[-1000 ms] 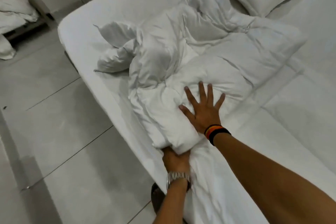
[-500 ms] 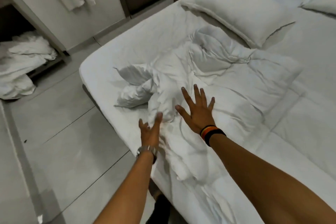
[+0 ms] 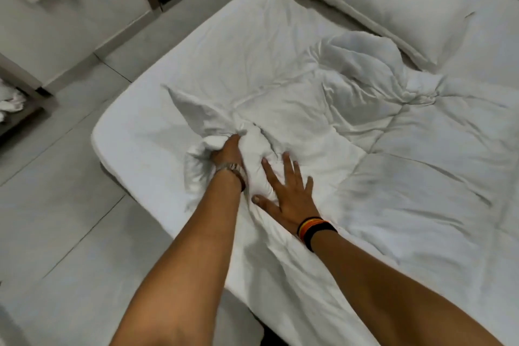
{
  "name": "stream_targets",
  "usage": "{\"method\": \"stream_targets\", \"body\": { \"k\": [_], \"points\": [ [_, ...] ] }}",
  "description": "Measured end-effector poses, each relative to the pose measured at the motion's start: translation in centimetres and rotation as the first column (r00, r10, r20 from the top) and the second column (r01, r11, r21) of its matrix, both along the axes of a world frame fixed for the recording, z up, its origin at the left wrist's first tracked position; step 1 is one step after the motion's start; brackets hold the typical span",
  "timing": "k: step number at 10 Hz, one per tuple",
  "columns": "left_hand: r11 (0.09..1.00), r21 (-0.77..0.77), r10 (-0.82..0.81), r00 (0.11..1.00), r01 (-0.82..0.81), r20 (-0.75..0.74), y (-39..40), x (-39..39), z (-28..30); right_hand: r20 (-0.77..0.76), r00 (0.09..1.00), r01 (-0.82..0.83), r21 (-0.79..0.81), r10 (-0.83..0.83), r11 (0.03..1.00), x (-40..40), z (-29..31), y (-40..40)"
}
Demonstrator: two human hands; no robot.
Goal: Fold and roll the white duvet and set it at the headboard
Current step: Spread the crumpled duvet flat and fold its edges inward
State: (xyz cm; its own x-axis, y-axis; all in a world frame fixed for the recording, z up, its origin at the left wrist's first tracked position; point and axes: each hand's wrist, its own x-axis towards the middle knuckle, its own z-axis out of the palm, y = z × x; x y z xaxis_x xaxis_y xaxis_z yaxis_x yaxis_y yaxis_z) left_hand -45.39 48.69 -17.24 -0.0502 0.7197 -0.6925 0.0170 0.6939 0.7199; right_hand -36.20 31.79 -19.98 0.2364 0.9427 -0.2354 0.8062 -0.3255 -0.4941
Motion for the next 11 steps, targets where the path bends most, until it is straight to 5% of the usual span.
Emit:
{"method": "stream_targets", "body": {
  "k": [2, 3, 4, 5, 6, 7, 8, 9, 10, 11],
  "points": [
    [0.876, 0.345, 0.246, 0.928, -0.336, 0.279, 7.4, -12.6, 6.2, 0.059, 0.982, -0.184, 0.157, 0.177, 0.970, -7.3, 5.7, 10.2],
    [0.904, 0.348, 0.232, 0.969, -0.247, 0.085, 6.9, -18.9, 5.5, -0.028, 0.972, -0.236, -0.067, 0.235, 0.969, -10.5, 4.3, 10.2],
    [0.993, 0.086, 0.084, 0.996, -0.084, 0.004, 7.9, -23.6, 2.2, -0.046, 0.991, -0.134, -0.166, 0.128, 0.977, -11.3, 2.3, 9.7],
    [0.979, -0.044, 0.177, 0.934, -0.200, -0.309, 12.2, -24.9, 1.9, 0.003, 0.999, -0.033, -0.052, 0.033, 0.998, -10.4, 2.6, 13.1],
    [0.994, 0.096, 0.017, 0.800, 0.051, -0.599, 19.4, -22.9, 3.1, 0.015, 0.996, 0.083, 0.081, -0.085, 0.993, -9.8, 3.0, 20.7],
    [0.869, 0.103, -0.238, 0.591, 0.484, -0.771, 27.5, -20.9, 0.5, 0.065, 0.984, 0.164, 0.074, -0.169, 0.984, -10.3, 1.8, 28.9],
    [0.633, 0.011, -0.596, 0.497, 0.774, -0.631, 33.0, -17.8, -2.4, 0.134, 0.959, 0.259, -0.065, -0.249, 0.964, -10.6, -1.9, 34.4],
    [0.444, 0.055, -0.709, 0.388, 0.894, -0.588, 34.5, -15.1, -4.1, 0.197, 0.942, 0.298, -0.123, -0.271, 0.947, -10.8, -4.9, 35.5],
    [0.392, 0.118, -0.685, 0.375, 0.912, -0.625, 35.4, -14.3, -4.7, 0.249, 0.926, 0.321, -0.121, -0.285, 0.939, -11.4, -5.6, 35.9],
    [0.431, 0.282, -0.575, 0.502, 0.857, -0.646, 37.6, -14.9, -1.9, 0.190, 0.919, 0.366, -0.091, -0.345, 0.926, -11.7, -3.8, 39.3]
  ]
}}
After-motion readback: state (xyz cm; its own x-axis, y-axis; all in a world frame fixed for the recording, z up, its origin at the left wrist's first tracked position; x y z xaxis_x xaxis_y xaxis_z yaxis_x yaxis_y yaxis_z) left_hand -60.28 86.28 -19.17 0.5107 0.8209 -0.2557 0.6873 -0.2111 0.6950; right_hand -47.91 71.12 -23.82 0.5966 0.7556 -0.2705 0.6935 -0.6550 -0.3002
